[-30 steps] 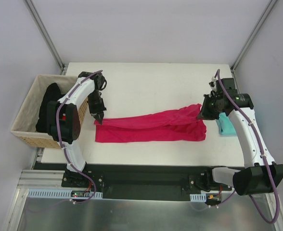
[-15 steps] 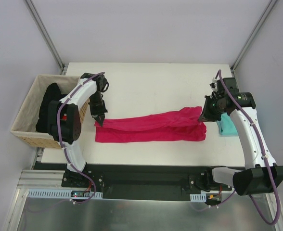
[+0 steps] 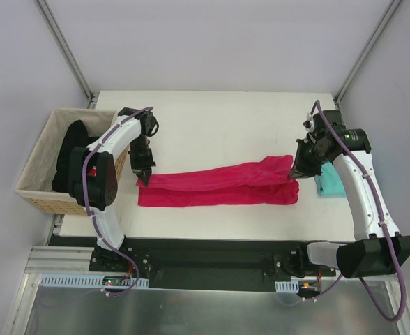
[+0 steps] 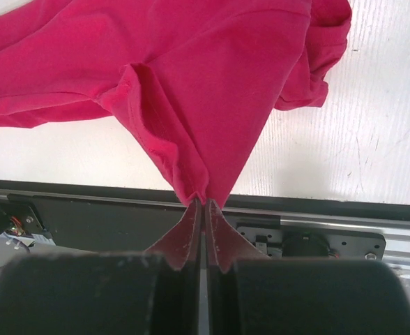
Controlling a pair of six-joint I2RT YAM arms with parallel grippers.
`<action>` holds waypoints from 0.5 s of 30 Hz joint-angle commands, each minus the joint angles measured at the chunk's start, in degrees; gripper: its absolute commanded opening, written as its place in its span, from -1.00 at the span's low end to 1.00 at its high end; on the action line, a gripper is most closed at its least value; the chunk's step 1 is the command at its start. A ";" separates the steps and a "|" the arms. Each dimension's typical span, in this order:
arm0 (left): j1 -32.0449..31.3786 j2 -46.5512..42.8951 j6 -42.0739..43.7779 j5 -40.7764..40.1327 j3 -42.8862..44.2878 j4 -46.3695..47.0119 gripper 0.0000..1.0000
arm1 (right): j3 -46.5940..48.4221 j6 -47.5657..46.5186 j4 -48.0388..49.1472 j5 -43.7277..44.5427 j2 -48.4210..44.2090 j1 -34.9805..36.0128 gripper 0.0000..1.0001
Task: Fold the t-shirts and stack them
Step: Fold the other side of the tshirt into a rectangle
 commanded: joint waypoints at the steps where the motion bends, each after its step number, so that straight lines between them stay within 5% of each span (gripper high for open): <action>1: -0.60 -3.49 0.18 -0.94 -1.99 -3.04 -1.00 | 3.02 -0.56 -4.59 1.21 0.70 0.36 -0.98; 15: -1.22 -2.17 0.97 -1.12 -2.08 -3.21 -1.00 | 3.38 -0.47 -9.78 -0.72 5.35 0.62 -0.98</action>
